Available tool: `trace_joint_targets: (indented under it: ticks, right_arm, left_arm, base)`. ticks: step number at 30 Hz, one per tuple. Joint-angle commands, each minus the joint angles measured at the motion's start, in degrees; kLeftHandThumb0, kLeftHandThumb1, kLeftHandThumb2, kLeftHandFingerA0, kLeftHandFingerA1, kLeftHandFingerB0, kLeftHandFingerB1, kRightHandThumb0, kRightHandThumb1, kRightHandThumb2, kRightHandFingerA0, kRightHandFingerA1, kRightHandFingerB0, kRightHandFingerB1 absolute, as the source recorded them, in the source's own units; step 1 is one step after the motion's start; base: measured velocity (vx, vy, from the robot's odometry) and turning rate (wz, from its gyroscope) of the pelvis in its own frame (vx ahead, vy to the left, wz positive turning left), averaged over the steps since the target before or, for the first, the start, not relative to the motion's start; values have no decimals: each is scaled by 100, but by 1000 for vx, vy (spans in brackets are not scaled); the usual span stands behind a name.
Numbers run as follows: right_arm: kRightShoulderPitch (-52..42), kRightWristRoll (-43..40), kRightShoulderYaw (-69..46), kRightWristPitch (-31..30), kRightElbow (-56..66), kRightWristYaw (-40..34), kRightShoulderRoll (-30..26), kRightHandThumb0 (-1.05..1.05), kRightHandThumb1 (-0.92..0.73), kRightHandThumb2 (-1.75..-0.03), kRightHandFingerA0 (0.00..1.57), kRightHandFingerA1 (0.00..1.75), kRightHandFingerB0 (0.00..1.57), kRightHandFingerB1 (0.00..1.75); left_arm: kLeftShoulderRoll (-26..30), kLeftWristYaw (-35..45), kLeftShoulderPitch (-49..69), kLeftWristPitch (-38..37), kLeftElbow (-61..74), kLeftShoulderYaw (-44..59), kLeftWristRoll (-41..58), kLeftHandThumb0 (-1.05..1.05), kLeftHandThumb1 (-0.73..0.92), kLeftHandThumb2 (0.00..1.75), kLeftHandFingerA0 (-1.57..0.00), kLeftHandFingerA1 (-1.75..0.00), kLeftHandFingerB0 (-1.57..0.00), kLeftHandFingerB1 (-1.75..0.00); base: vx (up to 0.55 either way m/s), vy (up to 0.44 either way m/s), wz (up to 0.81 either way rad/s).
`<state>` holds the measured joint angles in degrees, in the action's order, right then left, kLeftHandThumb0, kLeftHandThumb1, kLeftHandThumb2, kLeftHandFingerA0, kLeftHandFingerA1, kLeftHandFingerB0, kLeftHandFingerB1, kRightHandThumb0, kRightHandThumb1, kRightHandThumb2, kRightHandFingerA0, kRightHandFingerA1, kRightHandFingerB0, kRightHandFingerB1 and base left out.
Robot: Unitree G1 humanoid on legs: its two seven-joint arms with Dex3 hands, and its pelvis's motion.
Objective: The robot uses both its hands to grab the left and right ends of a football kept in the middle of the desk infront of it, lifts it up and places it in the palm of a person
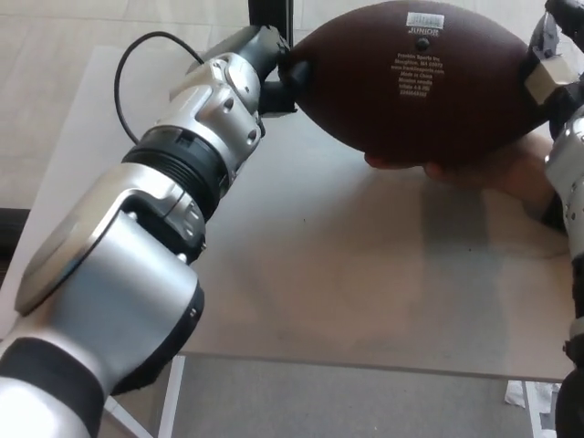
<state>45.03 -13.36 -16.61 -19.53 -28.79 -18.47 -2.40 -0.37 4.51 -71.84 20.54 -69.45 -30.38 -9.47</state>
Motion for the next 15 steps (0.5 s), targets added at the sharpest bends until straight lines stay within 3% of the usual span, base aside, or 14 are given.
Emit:
trace_joint_targets:
  ticks: [1, 3, 4, 5, 6, 7, 8, 9, 10, 11, 12, 13, 14, 15]
  right_arm:
    - [-508, 85, 424, -345, 785, 1797, -1360, -93, -71, -112, 0, 18, 0, 10]
    - [-546, 50, 426, -403, 867, 1834, -1472, -93, -71, -112, 0, 18, 0, 10]
    - [-586, 111, 479, -323, 923, 1950, -1663, -91, -71, -114, 0, 20, 0, 14]
    - [-602, 50, 451, -352, 976, 1981, -1704, -105, -76, -116, 0, 11, 0, 7]
    - [-626, -43, 411, -395, 1056, 2028, -1768, -105, -76, -116, 0, 11, 0, 7]
    - [-633, -60, 369, -533, 1157, 2109, -1998, -99, -73, -109, 43, 94, 0, 0]
    - [-802, -98, 303, -334, 1302, 2312, -2204, -105, -82, -121, 0, 18, 0, 5]
    - [-911, -89, 279, -454, 1487, 2375, -2428, -105, -80, -122, 51, 116, 0, 6]
    - [-985, -112, 246, -495, 1581, 2434, -2566, -98, -75, -108, 64, 101, 0, 0]
    - [-1131, -185, 119, -384, 1684, 2565, -2718, -101, -78, -114, 2, 53, 0, 0]
    - [-1328, -311, -78, -284, 1872, 2667, -2847, -104, -77, -117, 35, 82, 0, 0]
    - [-1471, -377, -196, -292, 2046, 2703, -2960, -104, -77, -117, 35, 82, 0, 0]
    - [-1852, -627, -589, -91, 2378, 2979, -3142, -105, -75, -121, 0, 22, 0, 3]
    - [-2257, -822, -1007, 130, 2725, 3223, -3298, -105, -83, -124, 0, 14, 0, 5]
  left_arm:
    - [814, 799, 430, -39, 951, 1148, 620, -68, 71, 61, -49, -67, 0, -7]
    - [911, 853, 487, -130, 1049, 1212, 558, -68, 71, 61, -49, -67, 0, -7]
    - [1093, 877, 588, -314, 1204, 1325, 563, -68, 72, 62, -42, -63, 0, -7]
    - [1156, 900, 605, -303, 1254, 1403, 587, -69, 71, 65, -32, -58, 0, -4]
    - [1250, 937, 634, -286, 1334, 1523, 619, -69, 71, 65, -32, -58, 0, -4]
    - [1522, 984, 702, -195, 1593, 1911, 876, -69, 73, 62, -16, -52, 0, -9]
    - [1782, 1077, 889, -326, 1910, 2249, 1062, -90, 65, 101, -2, -31, 0, -7]
    - [2019, 1086, 1087, -395, 2290, 2460, 1108, -92, 71, 106, -2, -32, 0, -7]
    - [2122, 1098, 1238, -402, 2568, 2658, 1187, -94, 76, 110, -2, -29, 0, -7]
    - [2224, 1124, 1441, -354, 2909, 3041, 1448, -96, 74, 111, -2, -24, 0, -5]
    - [2329, 1217, 1667, -259, 3259, 3424, 1720, -95, 76, 114, 0, -27, 0, -8]
    - [2405, 1326, 1827, -167, 3557, 3602, 1811, -95, 76, 114, 0, -27, 0, -8]
    - [2522, 1406, 2403, 246, 4642, 4128, 2146, -94, 83, 120, 0, -30, 0, -16]
    - [2596, 1443, 2998, 587, 5657, 4655, 2483, -96, 80, 120, 0, -32, 0, -14]
  base:
    - [0, 0, 0]
    - [0, 0, 0]
    - [0, 0, 0]
    - [0, 0, 0]
    - [0, 0, 0]
    - [0, 0, 0]
    - [0, 0, 0]
    - [0, 0, 0]
    - [0, 0, 0]
    - [0, 0, 0]
    - [0, 0, 0]
    - [0, 0, 0]
    - [0, 0, 0]
    - [0, 0, 0]
